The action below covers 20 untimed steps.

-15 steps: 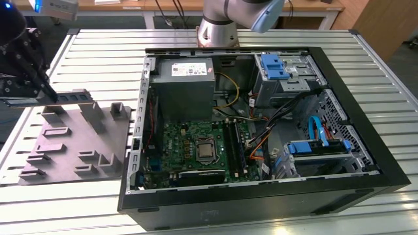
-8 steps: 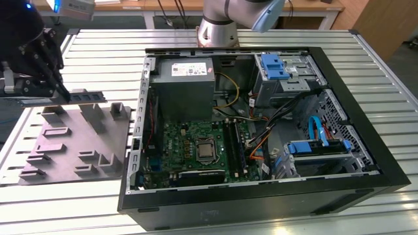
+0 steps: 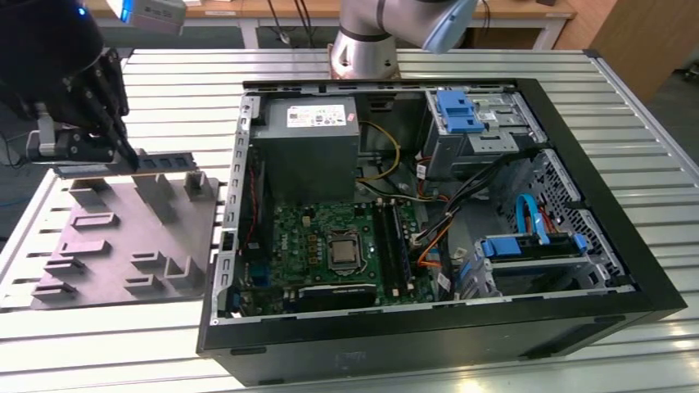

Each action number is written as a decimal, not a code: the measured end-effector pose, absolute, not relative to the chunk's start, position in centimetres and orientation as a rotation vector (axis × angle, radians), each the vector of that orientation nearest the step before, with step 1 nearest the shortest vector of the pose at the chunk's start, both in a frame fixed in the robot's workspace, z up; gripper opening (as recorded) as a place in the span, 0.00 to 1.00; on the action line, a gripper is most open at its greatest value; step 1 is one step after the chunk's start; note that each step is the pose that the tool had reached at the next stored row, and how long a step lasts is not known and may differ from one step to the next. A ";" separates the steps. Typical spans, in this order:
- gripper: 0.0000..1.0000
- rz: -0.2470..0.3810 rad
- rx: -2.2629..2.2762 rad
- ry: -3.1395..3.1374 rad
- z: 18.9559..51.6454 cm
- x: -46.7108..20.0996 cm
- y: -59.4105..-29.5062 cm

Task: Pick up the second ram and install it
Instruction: 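Pick up the second ram and move it above second insertion slot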

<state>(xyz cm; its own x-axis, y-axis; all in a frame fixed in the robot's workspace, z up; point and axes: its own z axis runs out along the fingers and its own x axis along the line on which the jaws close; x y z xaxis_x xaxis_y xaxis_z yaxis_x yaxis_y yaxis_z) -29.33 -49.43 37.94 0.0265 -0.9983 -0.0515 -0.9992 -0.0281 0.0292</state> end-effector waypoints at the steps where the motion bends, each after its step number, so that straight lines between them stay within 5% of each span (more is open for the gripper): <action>1: 0.14 0.090 -2.240 2.179 37.9 -29.1 -49.4; 20: 0.14 0.090 -2.240 2.180 37.8 -25.0 -49.4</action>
